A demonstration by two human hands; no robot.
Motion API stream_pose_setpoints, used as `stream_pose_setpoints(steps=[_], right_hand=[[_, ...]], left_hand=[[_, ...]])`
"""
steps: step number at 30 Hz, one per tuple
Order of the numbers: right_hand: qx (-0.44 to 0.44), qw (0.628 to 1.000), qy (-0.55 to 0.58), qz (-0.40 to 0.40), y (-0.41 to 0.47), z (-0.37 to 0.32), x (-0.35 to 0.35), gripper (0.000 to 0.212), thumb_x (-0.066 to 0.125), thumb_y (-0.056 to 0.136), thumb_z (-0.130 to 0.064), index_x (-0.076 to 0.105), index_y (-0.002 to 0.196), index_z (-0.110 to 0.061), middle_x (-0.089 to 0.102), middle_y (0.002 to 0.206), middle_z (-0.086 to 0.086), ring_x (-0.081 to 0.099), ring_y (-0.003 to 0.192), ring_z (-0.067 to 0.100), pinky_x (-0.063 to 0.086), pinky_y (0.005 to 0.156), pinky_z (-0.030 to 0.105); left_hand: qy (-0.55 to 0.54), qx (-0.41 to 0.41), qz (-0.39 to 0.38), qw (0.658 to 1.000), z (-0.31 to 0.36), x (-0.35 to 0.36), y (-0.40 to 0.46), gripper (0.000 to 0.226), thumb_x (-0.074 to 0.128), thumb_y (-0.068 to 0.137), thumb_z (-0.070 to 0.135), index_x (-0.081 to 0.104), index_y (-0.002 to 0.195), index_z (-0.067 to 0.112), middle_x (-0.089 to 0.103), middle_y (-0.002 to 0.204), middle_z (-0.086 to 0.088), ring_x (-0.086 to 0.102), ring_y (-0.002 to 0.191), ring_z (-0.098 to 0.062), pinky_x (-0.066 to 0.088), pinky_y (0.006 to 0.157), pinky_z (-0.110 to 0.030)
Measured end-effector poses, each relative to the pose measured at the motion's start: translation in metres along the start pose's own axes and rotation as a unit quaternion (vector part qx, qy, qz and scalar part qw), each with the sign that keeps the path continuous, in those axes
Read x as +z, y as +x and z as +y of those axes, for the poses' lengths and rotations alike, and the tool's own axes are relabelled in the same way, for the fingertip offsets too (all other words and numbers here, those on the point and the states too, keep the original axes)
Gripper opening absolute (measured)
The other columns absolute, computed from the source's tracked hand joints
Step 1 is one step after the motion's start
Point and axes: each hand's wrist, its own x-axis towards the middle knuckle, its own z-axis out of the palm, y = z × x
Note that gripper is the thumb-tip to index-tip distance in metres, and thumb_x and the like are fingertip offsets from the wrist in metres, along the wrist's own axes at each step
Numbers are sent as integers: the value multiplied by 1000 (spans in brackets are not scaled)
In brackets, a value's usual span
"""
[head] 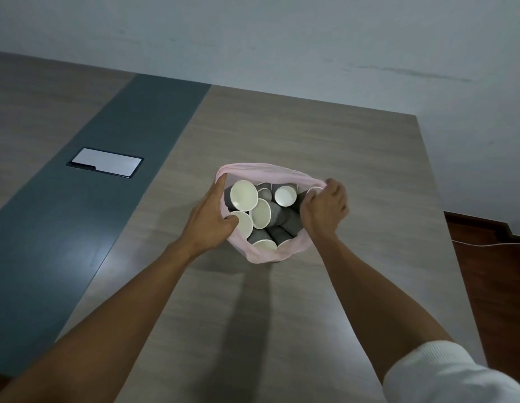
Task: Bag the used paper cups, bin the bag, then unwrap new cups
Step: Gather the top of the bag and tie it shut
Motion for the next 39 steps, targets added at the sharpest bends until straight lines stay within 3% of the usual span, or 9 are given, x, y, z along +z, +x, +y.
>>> stream_pose_setpoints(steps=[5, 10, 14, 20, 25, 29, 32, 36, 39], right_hand=[[359, 894, 219, -157, 10, 17, -14, 50, 45, 97, -13, 39, 146, -5, 55, 136, 20, 55, 113, 38, 46, 89, 42], [333, 879, 309, -144, 8, 17, -29, 19, 57, 93, -1, 62, 111, 1, 59, 100, 14, 55, 89, 30, 44, 74, 34], [319, 861, 374, -131, 22, -1, -54, 11, 69, 83, -6, 61, 77, -6, 55, 72, 7, 50, 67, 25, 38, 62, 27], [224, 906, 357, -22, 51, -8, -92, 22, 52, 73, 3, 48, 65, -16, 48, 67, 5, 44, 65, 20, 38, 55, 28], [183, 963, 181, 80, 57, -1, -136, 22, 47, 81, 2, 61, 85, -15, 64, 91, 12, 64, 82, 30, 55, 73, 33], [214, 958, 191, 12, 50, 0, -162, 22, 50, 86, 4, 58, 106, -3, 58, 105, 16, 69, 67, 37, 52, 36, 31], [227, 954, 191, -51, 44, -2, -184, 8, 58, 86, 9, 61, 83, 2, 66, 96, 23, 66, 44, 29, 43, 27, 24], [254, 923, 265, -114, 35, -11, -216, 12, 61, 84, 12, 67, 84, 1, 61, 98, 19, 58, 71, 24, 57, 47, 28], [224, 956, 176, -77, 34, -12, -236, 16, 58, 84, 8, 68, 83, -4, 66, 97, 20, 54, 67, 23, 53, 57, 31]], left_hand=[[-34, -25, 11, 999, -6, 3, 2, 96, 68, 82, 15, 20, 159, 46, 49, 134, 23, 57, 114, -21, 57, 95, -45], [-76, -74, 62, 992, -6, 7, 6, 73, 62, 86, 25, 45, 156, 34, 58, 144, 9, 63, 124, -29, 59, 97, -52], [-172, -111, 157, 966, -5, 0, 20, 35, 61, 81, 21, 80, 110, 26, 77, 113, -1, 75, 96, -34, 63, 84, -55], [-239, -133, 269, 924, 21, -34, 42, 43, 45, 89, -9, 62, 76, 28, 66, 101, -2, 60, 73, -22, 53, 43, -26], [-247, -146, 288, 914, 28, -57, 48, 44, 40, 85, -16, 51, 95, 25, 52, 106, -6, 54, 69, -25, 51, 33, -25], [-238, -159, 234, 929, 34, -67, 53, 35, 42, 93, -18, 63, 104, 8, 59, 111, -17, 58, 63, -24, 52, 35, -21], [-241, -160, 216, 933, 33, -77, 57, 29, 44, 94, -16, 64, 100, 4, 63, 108, -20, 60, 59, -23, 53, 37, -23], [-218, -156, 212, 940, 38, -87, 56, 30, 43, 97, -12, 65, 112, 1, 63, 107, -18, 62, 54, -24, 59, 41, -28], [-172, -139, 212, 952, 44, -98, 50, 28, 45, 100, -6, 67, 104, 10, 69, 96, -16, 65, 52, -27, 62, 46, -35]])
